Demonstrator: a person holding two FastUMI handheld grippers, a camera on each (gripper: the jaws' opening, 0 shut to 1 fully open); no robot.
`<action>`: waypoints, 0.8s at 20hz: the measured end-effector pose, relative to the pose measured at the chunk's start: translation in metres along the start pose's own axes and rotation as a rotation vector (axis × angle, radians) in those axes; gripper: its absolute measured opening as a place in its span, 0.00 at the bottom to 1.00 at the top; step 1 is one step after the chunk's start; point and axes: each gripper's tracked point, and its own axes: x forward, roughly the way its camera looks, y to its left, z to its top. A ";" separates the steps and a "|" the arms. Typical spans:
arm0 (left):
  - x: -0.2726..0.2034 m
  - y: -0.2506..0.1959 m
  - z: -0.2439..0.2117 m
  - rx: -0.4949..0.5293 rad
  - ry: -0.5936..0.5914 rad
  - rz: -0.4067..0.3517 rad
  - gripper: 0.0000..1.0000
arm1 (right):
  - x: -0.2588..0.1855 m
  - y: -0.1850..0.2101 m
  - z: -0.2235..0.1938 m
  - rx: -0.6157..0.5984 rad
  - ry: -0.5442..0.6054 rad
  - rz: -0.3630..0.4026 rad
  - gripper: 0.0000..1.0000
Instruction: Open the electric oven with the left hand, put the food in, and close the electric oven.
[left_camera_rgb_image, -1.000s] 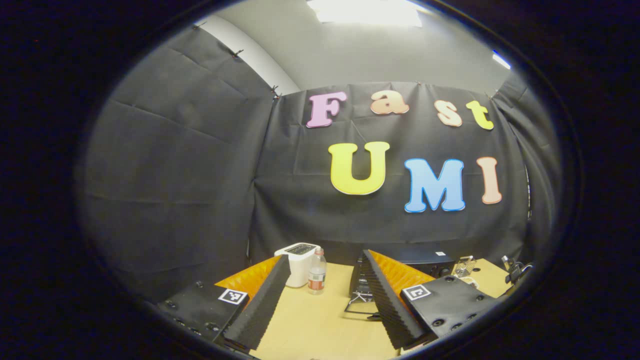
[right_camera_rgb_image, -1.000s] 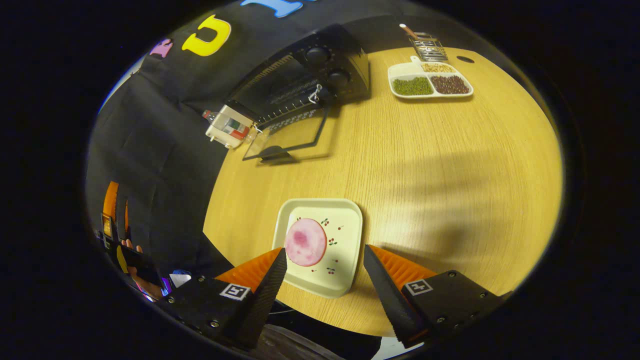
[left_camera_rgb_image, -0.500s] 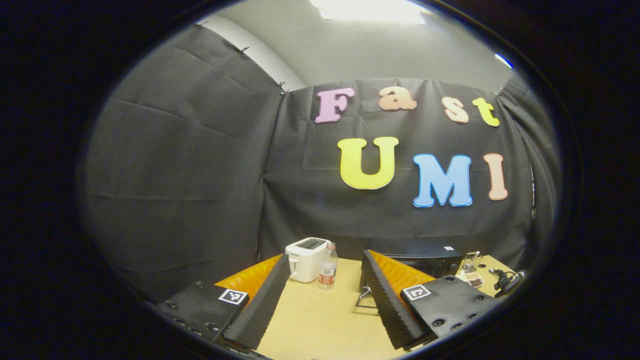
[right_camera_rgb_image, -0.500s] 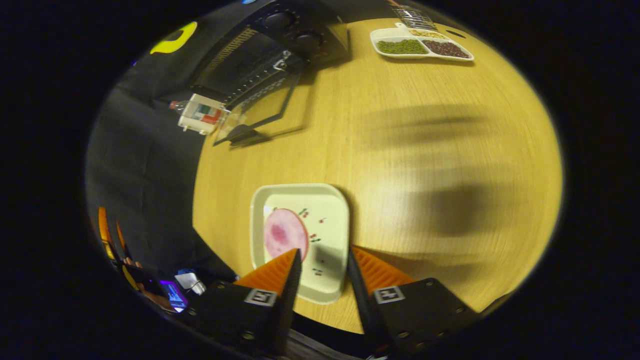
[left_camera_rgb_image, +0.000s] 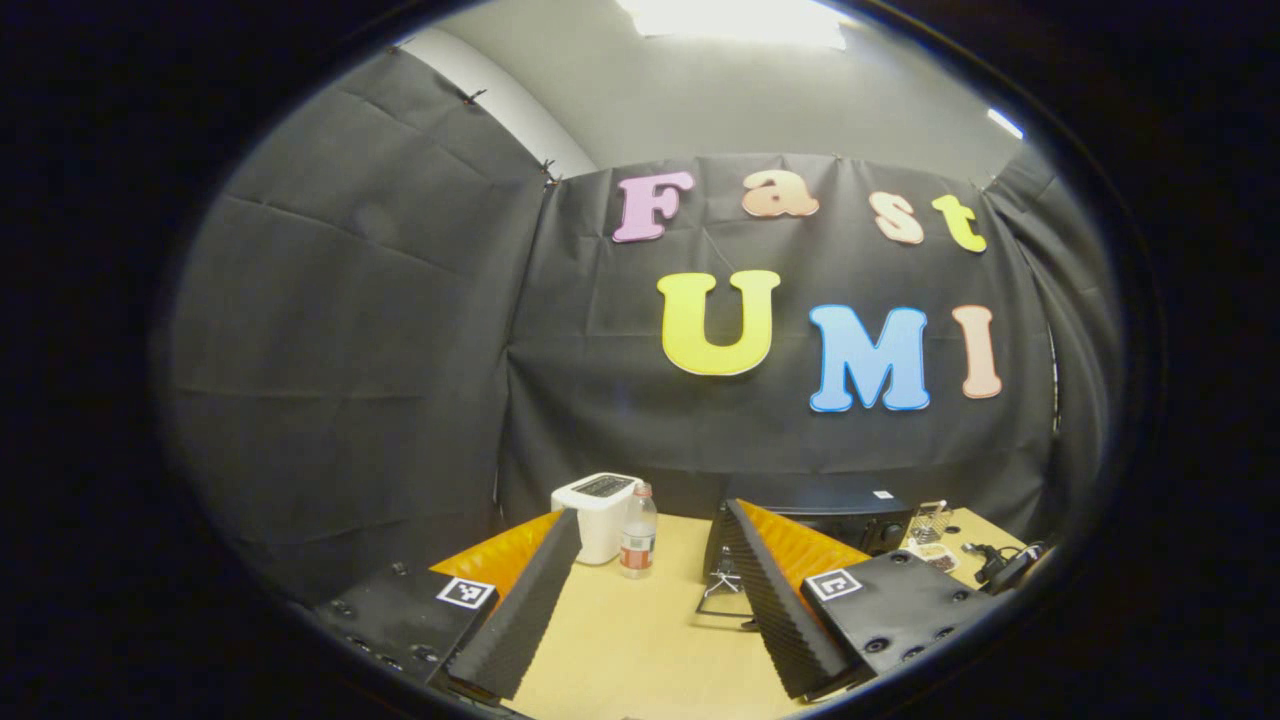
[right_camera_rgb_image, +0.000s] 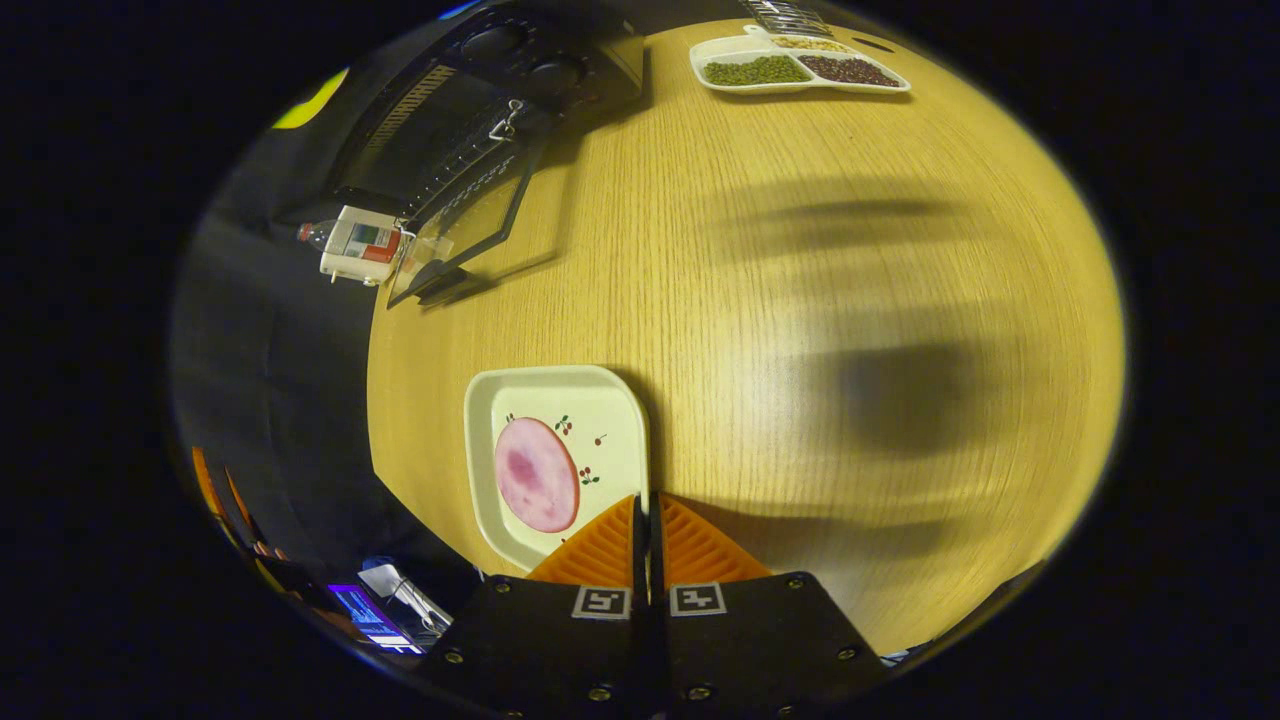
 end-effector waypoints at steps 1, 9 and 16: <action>0.000 0.000 -0.001 -0.003 0.000 -0.002 1.00 | 0.000 0.002 0.001 0.000 -0.005 0.010 0.00; 0.009 -0.001 -0.005 -0.002 0.012 -0.018 1.00 | -0.017 -0.001 0.011 0.055 -0.067 0.130 0.00; 0.029 -0.007 -0.010 -0.014 0.021 -0.049 1.00 | -0.030 -0.010 0.019 0.170 -0.189 0.227 0.00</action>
